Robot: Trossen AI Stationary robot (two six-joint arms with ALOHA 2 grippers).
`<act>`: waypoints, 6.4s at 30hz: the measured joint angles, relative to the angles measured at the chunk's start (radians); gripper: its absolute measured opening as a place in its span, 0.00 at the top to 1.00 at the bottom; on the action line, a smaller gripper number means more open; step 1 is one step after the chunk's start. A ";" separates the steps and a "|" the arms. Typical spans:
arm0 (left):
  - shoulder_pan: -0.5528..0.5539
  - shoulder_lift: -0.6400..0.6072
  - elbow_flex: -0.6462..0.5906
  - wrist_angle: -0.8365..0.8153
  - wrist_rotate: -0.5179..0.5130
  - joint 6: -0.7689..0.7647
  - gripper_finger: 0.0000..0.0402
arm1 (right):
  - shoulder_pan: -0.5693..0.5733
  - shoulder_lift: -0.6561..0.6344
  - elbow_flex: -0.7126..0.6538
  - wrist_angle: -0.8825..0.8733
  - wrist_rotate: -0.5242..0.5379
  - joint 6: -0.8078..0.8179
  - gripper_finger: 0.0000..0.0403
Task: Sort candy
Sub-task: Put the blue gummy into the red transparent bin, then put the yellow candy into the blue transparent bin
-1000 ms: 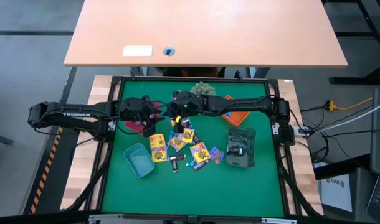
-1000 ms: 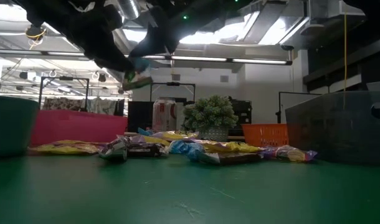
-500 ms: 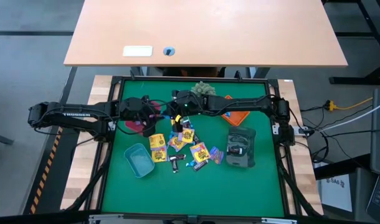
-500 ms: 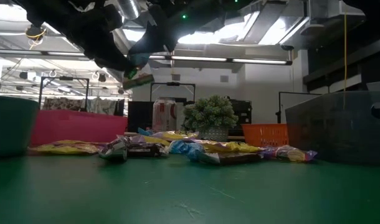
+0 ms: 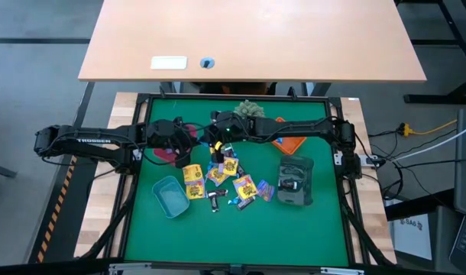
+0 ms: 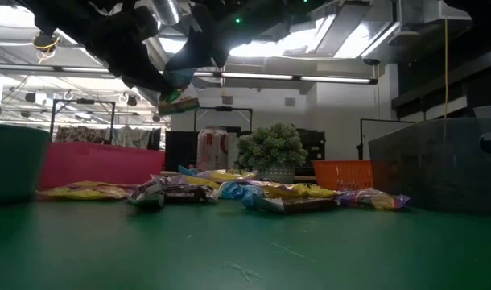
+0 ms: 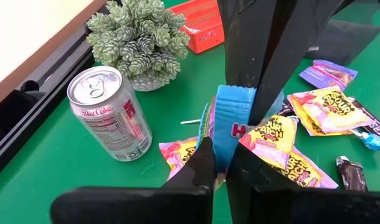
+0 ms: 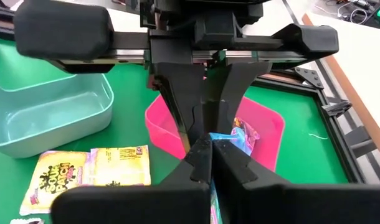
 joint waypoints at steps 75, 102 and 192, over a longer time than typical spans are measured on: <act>0.108 -0.246 -0.003 -0.515 -0.189 -0.276 1.00 | 0.226 -0.176 -0.128 -1.016 -0.006 0.242 0.69; 0.108 -0.246 -0.003 -0.566 -0.216 -0.374 0.74 | 0.222 -0.369 -0.474 -0.737 0.056 0.230 0.69; 0.106 -0.240 -0.002 -0.487 -0.199 -0.374 0.61 | -0.046 -0.061 -0.474 -0.092 -0.232 0.695 0.69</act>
